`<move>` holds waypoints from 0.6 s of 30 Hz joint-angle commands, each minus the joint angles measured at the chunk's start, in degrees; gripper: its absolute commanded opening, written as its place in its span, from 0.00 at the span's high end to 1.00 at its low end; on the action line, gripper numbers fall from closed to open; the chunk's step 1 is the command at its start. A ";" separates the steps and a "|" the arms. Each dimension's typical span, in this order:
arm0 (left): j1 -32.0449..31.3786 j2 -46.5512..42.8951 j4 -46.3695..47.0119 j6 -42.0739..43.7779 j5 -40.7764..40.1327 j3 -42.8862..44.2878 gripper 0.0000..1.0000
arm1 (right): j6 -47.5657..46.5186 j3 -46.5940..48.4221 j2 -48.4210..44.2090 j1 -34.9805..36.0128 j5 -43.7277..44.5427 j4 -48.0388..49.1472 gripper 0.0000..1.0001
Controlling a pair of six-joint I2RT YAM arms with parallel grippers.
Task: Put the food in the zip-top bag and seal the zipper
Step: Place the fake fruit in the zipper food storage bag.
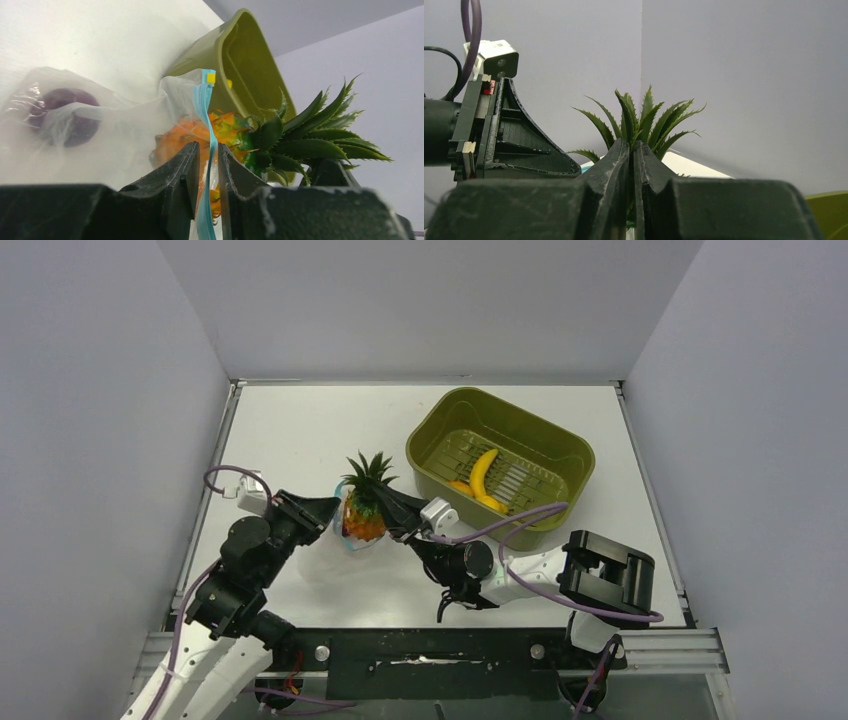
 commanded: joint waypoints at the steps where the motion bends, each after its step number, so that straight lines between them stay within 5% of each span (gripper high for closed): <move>1: 0.13 4.35 -7.47 10.00 -1.95 7.51 0.80 | -1.06 2.43 0.57 0.06 1.57 10.36 1.00; 6: 0.12 8.43 -11.09 15.00 -1.72 11.65 1.00 | -0.71 5.52 2.36 -0.16 3.25 10.34 1.00; 18: 0.21 5.06 -12.29 7.82 -5.31 10.66 1.00 | 6.03 14.85 9.88 0.58 16.72 10.43 1.00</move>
